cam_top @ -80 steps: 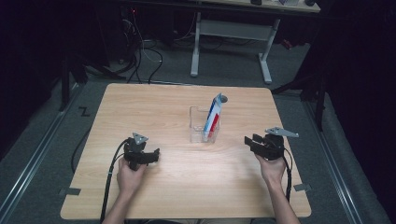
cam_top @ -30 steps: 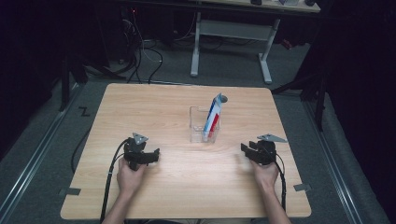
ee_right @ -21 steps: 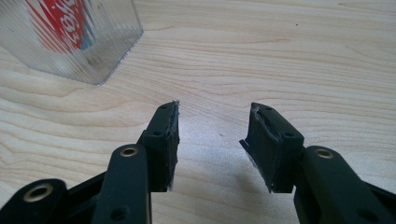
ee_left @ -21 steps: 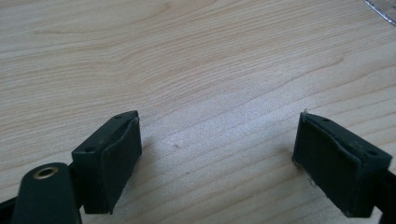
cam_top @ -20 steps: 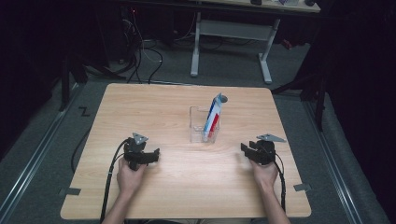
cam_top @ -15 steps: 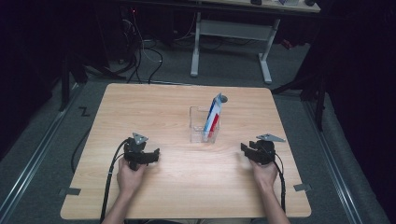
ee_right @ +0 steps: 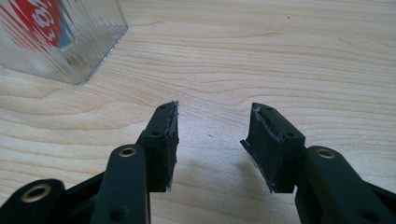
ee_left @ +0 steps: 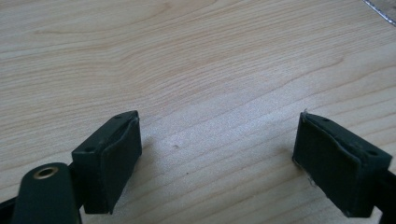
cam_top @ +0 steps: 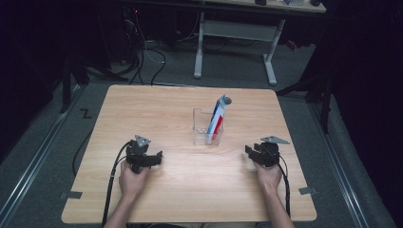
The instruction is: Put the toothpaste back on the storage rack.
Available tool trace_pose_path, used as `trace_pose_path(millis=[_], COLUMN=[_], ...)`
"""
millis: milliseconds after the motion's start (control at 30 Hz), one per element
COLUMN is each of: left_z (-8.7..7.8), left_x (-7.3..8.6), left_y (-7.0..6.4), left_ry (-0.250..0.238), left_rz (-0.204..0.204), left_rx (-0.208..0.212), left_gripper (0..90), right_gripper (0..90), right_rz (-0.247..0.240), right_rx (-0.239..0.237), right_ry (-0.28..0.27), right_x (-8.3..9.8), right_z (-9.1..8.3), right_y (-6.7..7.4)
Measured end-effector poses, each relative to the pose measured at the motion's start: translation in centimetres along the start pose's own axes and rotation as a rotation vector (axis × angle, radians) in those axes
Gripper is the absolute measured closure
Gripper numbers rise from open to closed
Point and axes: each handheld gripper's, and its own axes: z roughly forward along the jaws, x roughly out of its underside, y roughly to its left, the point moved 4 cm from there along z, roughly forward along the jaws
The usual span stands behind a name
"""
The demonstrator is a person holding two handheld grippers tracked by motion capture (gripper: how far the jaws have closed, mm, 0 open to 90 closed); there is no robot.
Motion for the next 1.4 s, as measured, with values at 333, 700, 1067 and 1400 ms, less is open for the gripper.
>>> trace_pose_path(millis=[333, 700, 1067, 1400], left_z=[0.0, 0.0, 0.0, 0.0], left_x=[0.0, 0.0, 0.0, 0.0], left_y=[0.0, 0.0, 0.0, 0.0], left_ry=[0.000, 0.000, 0.000, 0.000], left_rz=[0.000, 0.000, 0.000, -0.001], left_rx=[0.000, 0.000, 0.000, -0.001], left_gripper=[15.6, 15.6, 15.6, 15.6], right_gripper=[52.4, 51.4, 42.7, 40.8], right_rz=[-0.008, -0.031, -0.115, -0.117], right_rx=[0.017, 0.038, 0.060, 0.058], right_ry=[0.018, 0.033, 0.041, 0.044], right_x=[0.2, 0.5, 0.6, 0.7], right_z=[0.5, 1.1, 1.3, 1.3], right_y=[-0.1, 0.1, 0.5, 0.6])
